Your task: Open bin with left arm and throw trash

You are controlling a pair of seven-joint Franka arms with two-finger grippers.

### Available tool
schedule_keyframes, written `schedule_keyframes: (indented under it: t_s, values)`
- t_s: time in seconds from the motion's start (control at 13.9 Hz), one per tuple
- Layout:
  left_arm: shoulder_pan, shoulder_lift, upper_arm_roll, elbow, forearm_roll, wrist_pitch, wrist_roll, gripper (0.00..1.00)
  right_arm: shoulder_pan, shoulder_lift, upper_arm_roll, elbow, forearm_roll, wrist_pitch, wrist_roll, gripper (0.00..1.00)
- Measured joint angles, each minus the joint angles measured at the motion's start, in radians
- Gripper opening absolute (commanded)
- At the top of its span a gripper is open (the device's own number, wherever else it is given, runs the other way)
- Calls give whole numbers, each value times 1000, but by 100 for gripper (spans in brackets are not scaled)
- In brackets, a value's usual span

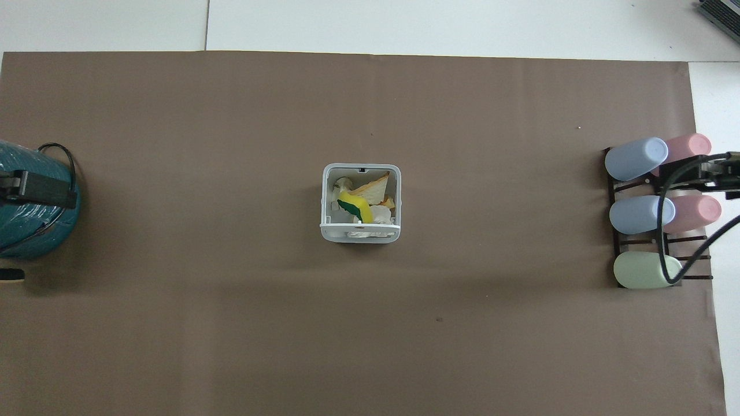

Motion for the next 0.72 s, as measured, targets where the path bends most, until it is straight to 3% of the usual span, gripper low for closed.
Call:
schedule_keyframes:
  t_s: [0.72]
  values:
    - [0, 0, 0, 0, 0, 0, 0, 100, 19, -6, -3, 21, 20, -37, 11, 100]
